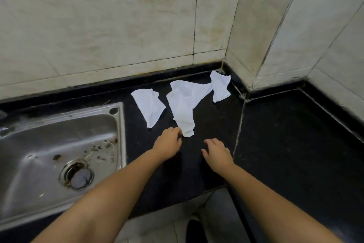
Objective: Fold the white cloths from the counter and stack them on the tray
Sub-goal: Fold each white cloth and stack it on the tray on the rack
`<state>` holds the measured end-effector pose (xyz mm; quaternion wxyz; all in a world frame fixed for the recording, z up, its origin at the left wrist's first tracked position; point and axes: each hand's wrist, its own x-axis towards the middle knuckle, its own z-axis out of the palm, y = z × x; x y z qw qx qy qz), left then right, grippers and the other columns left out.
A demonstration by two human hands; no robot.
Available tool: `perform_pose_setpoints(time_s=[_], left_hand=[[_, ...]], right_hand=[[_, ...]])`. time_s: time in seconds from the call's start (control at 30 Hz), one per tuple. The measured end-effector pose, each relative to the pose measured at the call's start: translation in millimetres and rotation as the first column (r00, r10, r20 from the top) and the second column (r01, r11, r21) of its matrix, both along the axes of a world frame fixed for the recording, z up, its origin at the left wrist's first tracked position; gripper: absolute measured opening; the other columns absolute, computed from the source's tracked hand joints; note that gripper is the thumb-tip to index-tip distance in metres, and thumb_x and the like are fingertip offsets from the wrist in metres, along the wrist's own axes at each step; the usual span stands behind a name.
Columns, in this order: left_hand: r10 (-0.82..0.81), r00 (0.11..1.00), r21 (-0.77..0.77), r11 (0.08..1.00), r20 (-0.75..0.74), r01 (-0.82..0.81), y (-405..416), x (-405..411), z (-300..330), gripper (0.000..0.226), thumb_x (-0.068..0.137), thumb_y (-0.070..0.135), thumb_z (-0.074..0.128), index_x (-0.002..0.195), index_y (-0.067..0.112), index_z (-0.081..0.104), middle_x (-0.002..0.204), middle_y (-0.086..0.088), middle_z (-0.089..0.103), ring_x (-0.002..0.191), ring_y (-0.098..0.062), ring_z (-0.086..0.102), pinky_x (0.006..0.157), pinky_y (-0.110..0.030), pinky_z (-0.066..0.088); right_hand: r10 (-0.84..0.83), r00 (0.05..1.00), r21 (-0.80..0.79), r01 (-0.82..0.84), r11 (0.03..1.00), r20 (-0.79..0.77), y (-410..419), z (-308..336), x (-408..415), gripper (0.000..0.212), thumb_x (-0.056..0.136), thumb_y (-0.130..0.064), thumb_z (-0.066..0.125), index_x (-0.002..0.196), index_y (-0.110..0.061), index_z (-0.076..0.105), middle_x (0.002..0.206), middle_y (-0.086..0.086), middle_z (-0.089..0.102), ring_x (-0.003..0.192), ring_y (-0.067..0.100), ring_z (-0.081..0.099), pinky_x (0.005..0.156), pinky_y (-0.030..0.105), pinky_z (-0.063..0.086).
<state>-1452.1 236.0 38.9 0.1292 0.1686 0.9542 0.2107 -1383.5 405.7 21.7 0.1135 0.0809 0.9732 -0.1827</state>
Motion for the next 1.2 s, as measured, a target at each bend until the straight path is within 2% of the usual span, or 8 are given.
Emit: perform_pose_setpoints(time_s=[0.23, 0.43, 0.53, 0.63, 0.77, 0.9, 1.0, 1.2], left_hand=[[0.02, 1.0, -0.107, 0.994, -0.018, -0.022, 23, -87, -25, 0.038, 0.093, 0.008, 0.041, 0.13, 0.014, 0.045, 0.124, -0.008, 0.047, 0.112, -0.025, 0.048, 0.089, -0.039, 0.046], [-0.102, 0.995, -0.304, 0.948, -0.024, 0.09, 18, -110, -53, 0.031, 0.093, 0.01, 0.042, 0.123, 0.01, 0.049, 0.122, -0.009, 0.047, 0.11, -0.026, 0.047, 0.088, -0.039, 0.046], [-0.099, 0.993, -0.28, 0.957, -0.067, 0.077, 9, -113, -62, 0.02, 0.093, 0.01, 0.042, 0.109, 0.006, 0.054, 0.113, -0.01, 0.052, 0.106, -0.027, 0.049, 0.082, -0.036, 0.046], [-0.142, 0.982, -0.265, 0.959, -0.127, 0.104, 5, -112, -60, 0.018, 0.094, 0.014, 0.043, 0.101, 0.006, 0.057, 0.11, -0.009, 0.052, 0.103, -0.025, 0.049, 0.081, -0.034, 0.044], [0.06, 0.994, 0.243, 0.969, -0.092, -0.036, 9, -106, -29, 0.005, 0.088, 0.012, 0.053, 0.086, 0.008, 0.055, 0.088, -0.004, 0.057, 0.081, -0.019, 0.052, 0.069, -0.028, 0.042], [0.201, 0.976, 0.639, 0.742, 0.08, -0.205, 23, -104, 28, 0.006, 0.092, 0.011, 0.053, 0.087, 0.01, 0.053, 0.077, 0.001, 0.056, 0.067, -0.011, 0.049, 0.058, -0.012, 0.04], [0.218, 0.972, 0.771, 0.603, 0.091, -0.207, 30, -106, 68, 0.004, 0.093, 0.013, 0.054, 0.091, 0.011, 0.058, 0.089, -0.002, 0.061, 0.08, -0.011, 0.056, 0.07, -0.013, 0.044], [0.107, 0.976, 0.837, 0.502, 0.188, -0.217, 46, -112, 113, 0.008, 0.091, 0.014, 0.058, 0.087, 0.019, 0.063, 0.09, -0.009, 0.067, 0.086, -0.021, 0.063, 0.084, -0.037, 0.052]], right_hand=[[0.245, 0.967, 0.053, -0.242, 0.969, -0.071, -2, -34, -79, 0.035, 0.095, -0.028, 0.045, 0.13, -0.02, 0.047, 0.128, 0.001, 0.047, 0.118, 0.022, 0.045, 0.092, 0.035, 0.037], [0.361, 0.92, 0.175, -0.335, 0.926, -0.152, 1, -59, -98, 0.034, 0.049, -0.024, 0.088, 0.069, -0.023, 0.061, 0.073, -0.004, 0.056, 0.063, 0.015, 0.056, 0.05, 0.026, 0.041], [0.374, 0.917, 0.161, -0.352, 0.922, -0.135, 3, -52, -98, 0.021, 0.068, -0.024, 0.079, 0.078, -0.019, 0.062, 0.085, 0.0, 0.057, 0.075, 0.018, 0.057, 0.061, 0.029, 0.044], [0.213, 0.964, -0.09, -0.229, 0.969, -0.156, 10, -42, -91, 0.009, 0.094, -0.02, 0.047, 0.096, -0.014, 0.054, 0.104, 0.003, 0.052, 0.097, 0.021, 0.05, 0.082, 0.031, 0.04], [-0.304, 0.926, -0.511, 0.155, 0.846, -0.223, 30, 3, -76, 0.004, 0.09, -0.012, 0.054, 0.089, -0.015, 0.056, 0.088, 0.001, 0.059, 0.075, 0.013, 0.054, 0.068, 0.024, 0.043], [-0.62, 0.75, -0.744, 0.275, 0.609, -0.23, 57, 56, -61, 0.016, 0.091, -0.013, 0.05, 0.079, -0.023, 0.05, 0.067, 0.005, 0.054, 0.058, 0.013, 0.048, 0.055, 0.025, 0.038], [-0.725, 0.629, -0.822, 0.233, 0.52, -0.28, 73, 99, -54, 0.019, 0.092, -0.008, 0.048, 0.08, -0.022, 0.05, 0.066, 0.004, 0.055, 0.056, 0.011, 0.05, 0.054, 0.025, 0.042], [-0.721, 0.582, -0.774, 0.23, 0.59, -0.377, 100, 149, -54, 0.019, 0.094, -0.009, 0.053, 0.111, -0.015, 0.057, 0.088, -0.005, 0.062, 0.082, 0.008, 0.063, 0.072, 0.019, 0.053]])
